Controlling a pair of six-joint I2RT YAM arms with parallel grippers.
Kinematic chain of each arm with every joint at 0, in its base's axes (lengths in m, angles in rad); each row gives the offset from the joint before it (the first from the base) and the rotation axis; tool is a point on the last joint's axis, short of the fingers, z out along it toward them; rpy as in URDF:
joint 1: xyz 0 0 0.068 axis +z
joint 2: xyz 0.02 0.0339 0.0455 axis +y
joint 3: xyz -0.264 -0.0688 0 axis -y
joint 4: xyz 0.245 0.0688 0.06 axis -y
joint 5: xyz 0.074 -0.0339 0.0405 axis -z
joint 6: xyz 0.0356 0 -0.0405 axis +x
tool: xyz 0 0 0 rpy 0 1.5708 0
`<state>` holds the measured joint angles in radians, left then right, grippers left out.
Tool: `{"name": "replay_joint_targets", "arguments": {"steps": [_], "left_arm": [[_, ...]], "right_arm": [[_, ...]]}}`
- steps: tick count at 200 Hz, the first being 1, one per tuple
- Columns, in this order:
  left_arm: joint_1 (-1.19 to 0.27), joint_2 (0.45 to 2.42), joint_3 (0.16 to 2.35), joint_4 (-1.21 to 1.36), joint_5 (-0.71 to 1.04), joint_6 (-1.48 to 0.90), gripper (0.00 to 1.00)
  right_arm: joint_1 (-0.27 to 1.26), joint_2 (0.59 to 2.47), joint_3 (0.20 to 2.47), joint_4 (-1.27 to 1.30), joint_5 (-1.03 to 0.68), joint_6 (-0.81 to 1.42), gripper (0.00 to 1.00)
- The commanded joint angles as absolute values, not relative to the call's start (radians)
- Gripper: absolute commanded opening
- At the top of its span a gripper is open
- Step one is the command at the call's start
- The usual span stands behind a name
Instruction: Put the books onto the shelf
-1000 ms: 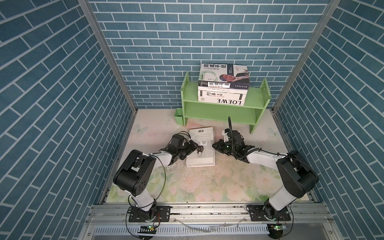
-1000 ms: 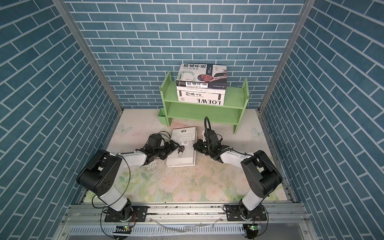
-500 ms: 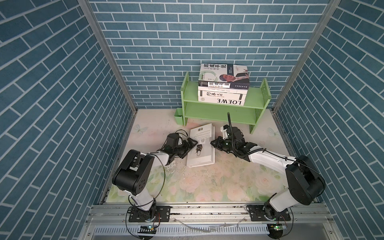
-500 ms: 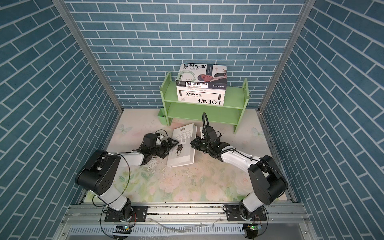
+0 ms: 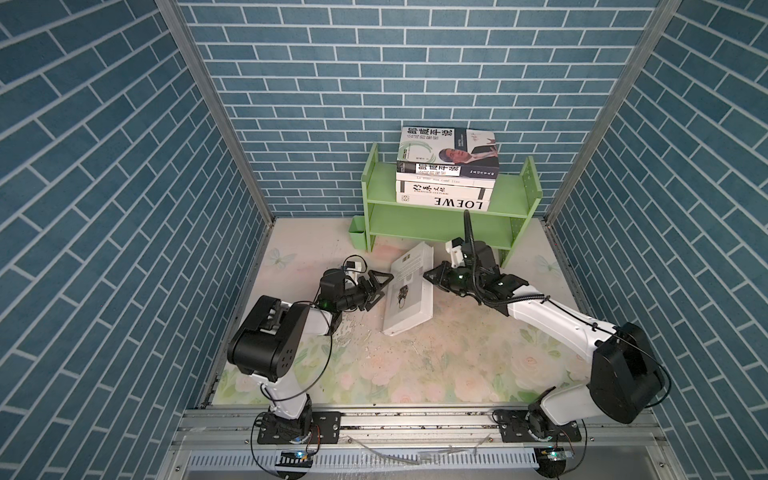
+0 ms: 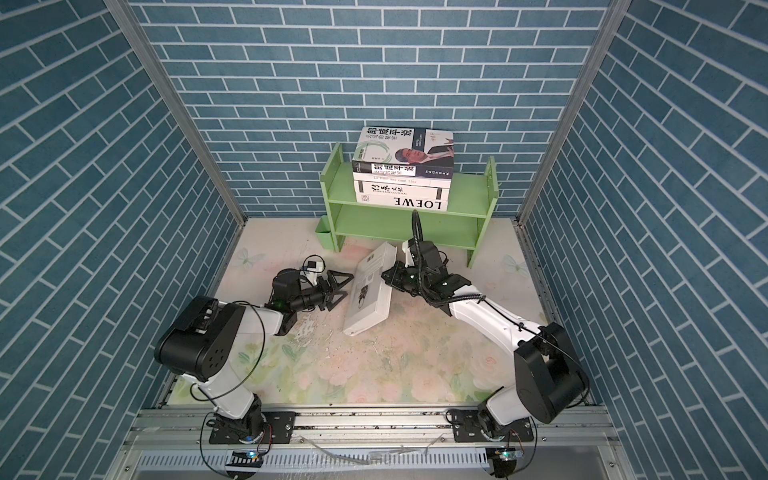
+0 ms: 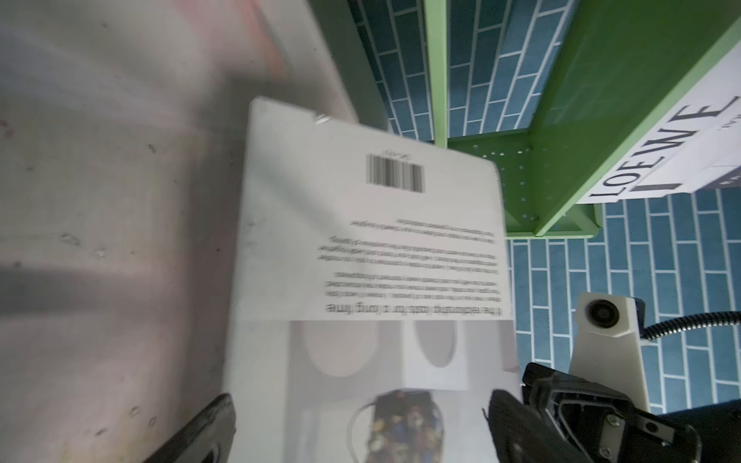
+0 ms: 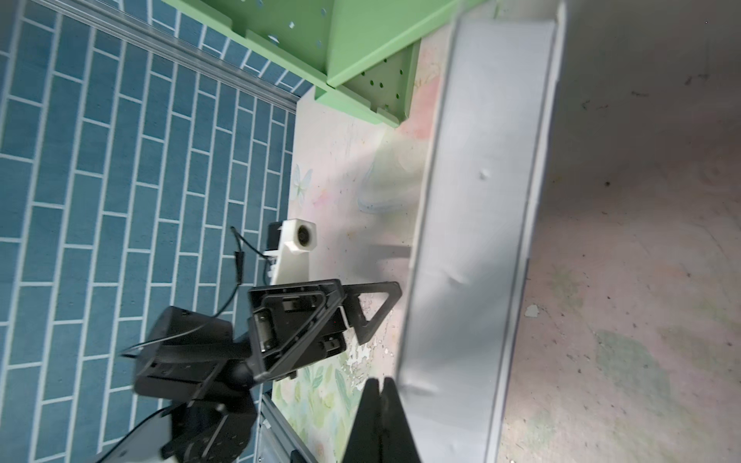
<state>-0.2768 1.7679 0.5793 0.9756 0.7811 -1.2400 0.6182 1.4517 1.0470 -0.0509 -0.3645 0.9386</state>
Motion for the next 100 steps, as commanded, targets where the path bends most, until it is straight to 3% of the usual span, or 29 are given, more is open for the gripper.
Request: {"name": "replay_joint_targets", "arguments": {"steps": [1,74,100], "left_arm": [[-0.272,1.878,0.564,1.36,0.846,-1.433,1.0],[-0.28,1.921,0.577,1.362,0.836,-1.438,1.0],[-0.281,1.915,0.55,1.297,0.799,-1.407,1.0]], "right_arm": [[0.591,1.408,1.113,-0.122,-0.413,0.942,0.0],[0.561,1.384,1.112,-0.237,-0.357,0.871,0.0],[0.553,1.39,1.014,-0.187,-0.316,0.88,0.38]]}}
